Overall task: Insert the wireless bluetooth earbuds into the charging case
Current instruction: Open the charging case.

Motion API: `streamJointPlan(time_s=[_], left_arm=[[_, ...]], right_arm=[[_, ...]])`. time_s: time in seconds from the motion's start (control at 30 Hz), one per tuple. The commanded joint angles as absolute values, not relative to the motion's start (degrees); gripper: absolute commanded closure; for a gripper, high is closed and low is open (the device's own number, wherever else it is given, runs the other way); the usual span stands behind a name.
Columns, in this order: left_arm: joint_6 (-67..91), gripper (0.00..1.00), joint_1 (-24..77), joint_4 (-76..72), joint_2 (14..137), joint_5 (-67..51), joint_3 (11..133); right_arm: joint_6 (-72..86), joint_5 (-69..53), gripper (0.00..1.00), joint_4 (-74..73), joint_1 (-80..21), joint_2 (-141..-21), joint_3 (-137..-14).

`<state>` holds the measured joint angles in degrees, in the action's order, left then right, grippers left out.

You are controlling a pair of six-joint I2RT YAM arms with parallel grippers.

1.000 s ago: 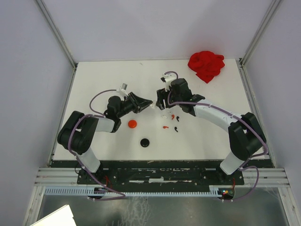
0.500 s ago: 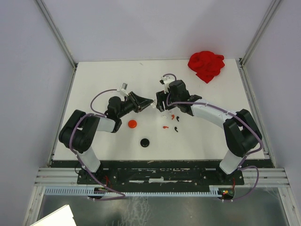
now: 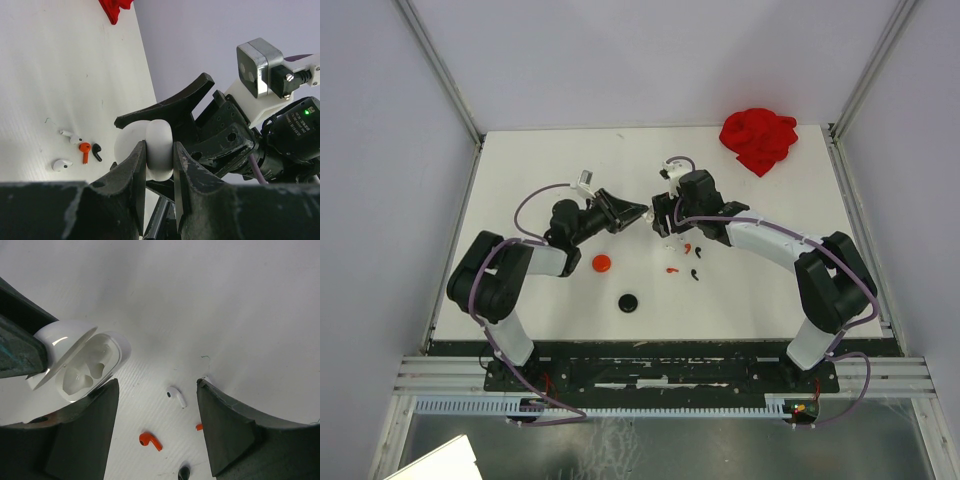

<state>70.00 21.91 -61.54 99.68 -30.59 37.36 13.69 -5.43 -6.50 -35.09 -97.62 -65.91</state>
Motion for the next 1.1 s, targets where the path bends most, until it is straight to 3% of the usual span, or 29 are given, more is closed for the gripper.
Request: streamJointPlan(time_s=[0.0, 0.3, 0.67, 1.07], left_arm=[[69.0, 0.97, 22.9, -61.3, 99.4, -32.6, 40.2], [70.8, 0.97, 23.1, -63.5, 99.9, -35.1, 39.9], [81.8, 0.97, 23.9, -79.4, 106.1, -38.1, 38.3], [80.5, 0.97, 18.6, -77.4, 106.2, -33.1, 35.8]], right_arm=[[13.7, -5.0, 0.28, -3.4, -35.5, -96.9, -67.7], [13.6, -5.4, 0.28, -3.4, -35.5, -98.5, -68.6], [14.0, -5.5, 0.28, -2.6, -35.5, -99.8, -69.3], [12.5, -2.8, 0.27, -4.0, -35.4, -94.6, -65.0]])
